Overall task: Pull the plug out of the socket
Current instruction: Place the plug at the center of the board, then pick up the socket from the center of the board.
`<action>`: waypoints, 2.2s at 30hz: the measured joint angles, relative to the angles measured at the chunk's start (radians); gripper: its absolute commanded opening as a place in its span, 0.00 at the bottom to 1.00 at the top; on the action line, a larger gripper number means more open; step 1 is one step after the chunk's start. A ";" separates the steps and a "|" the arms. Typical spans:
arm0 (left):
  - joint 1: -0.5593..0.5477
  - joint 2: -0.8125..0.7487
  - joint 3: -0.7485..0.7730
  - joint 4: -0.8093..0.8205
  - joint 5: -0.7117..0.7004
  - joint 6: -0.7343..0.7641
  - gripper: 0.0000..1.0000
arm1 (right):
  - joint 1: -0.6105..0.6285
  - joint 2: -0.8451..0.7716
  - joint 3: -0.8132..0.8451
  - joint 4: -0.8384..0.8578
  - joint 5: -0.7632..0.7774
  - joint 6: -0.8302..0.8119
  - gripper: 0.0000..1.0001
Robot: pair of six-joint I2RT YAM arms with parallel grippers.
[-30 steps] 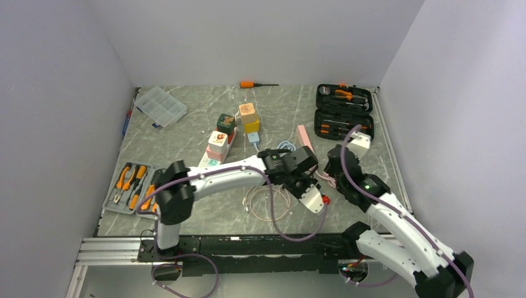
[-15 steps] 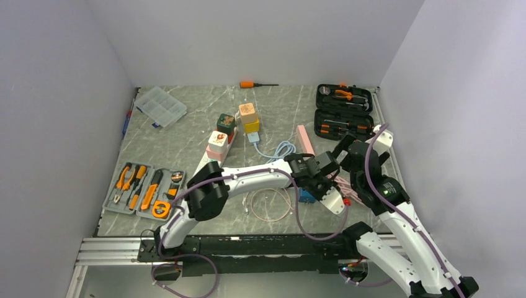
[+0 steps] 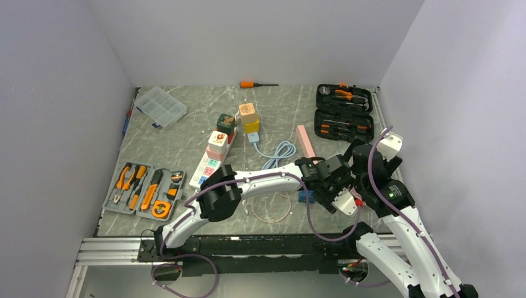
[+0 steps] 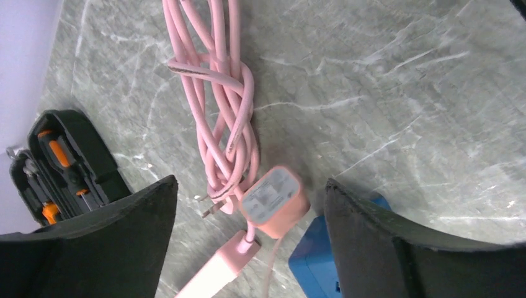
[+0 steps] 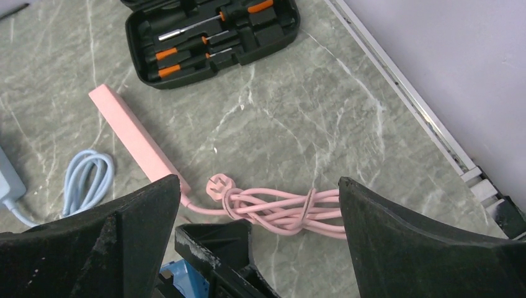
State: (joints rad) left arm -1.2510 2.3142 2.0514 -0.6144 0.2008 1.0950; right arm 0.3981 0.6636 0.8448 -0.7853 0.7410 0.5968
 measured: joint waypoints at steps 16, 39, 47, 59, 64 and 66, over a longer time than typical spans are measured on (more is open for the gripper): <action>0.040 -0.246 -0.245 -0.167 -0.003 -0.111 0.99 | 0.024 0.070 0.085 0.040 -0.125 -0.008 1.00; 0.958 -0.776 -0.290 -0.539 0.241 -0.311 0.99 | 0.118 0.608 0.248 0.334 -0.494 -0.192 0.81; 0.997 -0.704 -0.386 -0.352 0.178 -0.479 0.99 | 0.187 0.963 0.505 0.483 -0.546 -0.223 0.70; 0.996 -0.573 -0.370 -0.193 0.195 -0.583 0.99 | 0.259 1.179 0.463 0.641 -0.619 -0.236 0.57; 0.996 -0.551 -0.385 -0.142 0.175 -0.594 0.99 | 0.282 1.241 0.460 0.710 -0.623 -0.239 0.58; 0.996 -0.542 -0.387 -0.127 0.167 -0.596 0.99 | 0.294 1.267 0.459 0.728 -0.624 -0.239 0.58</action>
State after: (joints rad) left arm -0.2546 1.7718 1.6646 -0.7414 0.3679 0.4992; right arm 0.6922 1.9305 1.3033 -0.0570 0.1169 0.3576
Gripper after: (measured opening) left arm 0.994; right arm 0.581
